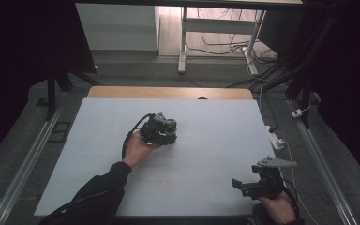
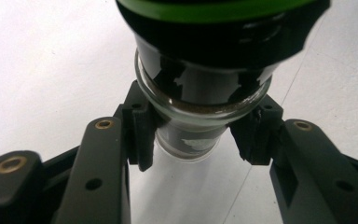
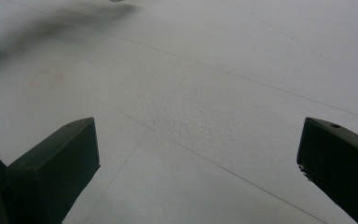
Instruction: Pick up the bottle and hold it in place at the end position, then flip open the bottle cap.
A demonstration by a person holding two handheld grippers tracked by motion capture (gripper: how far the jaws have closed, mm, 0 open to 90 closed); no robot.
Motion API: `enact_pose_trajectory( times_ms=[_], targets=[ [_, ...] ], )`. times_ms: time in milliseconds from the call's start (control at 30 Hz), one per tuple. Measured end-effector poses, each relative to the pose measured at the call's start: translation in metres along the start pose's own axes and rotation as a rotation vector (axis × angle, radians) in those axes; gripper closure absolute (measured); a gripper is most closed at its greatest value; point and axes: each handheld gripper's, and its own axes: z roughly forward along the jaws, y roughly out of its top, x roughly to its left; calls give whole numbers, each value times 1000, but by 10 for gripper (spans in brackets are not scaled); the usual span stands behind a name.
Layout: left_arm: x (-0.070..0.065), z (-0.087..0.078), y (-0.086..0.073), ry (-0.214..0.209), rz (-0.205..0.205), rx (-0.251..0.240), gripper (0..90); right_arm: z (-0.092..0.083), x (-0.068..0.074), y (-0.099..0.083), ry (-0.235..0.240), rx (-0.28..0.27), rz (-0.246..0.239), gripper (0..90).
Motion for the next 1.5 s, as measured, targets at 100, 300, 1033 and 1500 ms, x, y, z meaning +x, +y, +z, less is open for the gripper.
enact_pose_trajectory(
  times_ms=[100, 300, 1033, 1500],
  targets=[
    [0, 3, -2, 7, 7, -5, 535, 0, 0, 0, 0, 0, 0, 0],
    [-1, 10, -5, -1, 0, -1, 535, 0, 0, 0, -1, 0, -4, 0],
    [-7, 18, -11, 22, 17, 14, 535, -1, 1, -1, 1, -4, -7, 0],
    [-7, 19, -14, 22, 6, 1, 535, -3, 4, 1, -11, -22, -36, 0]
  ],
)
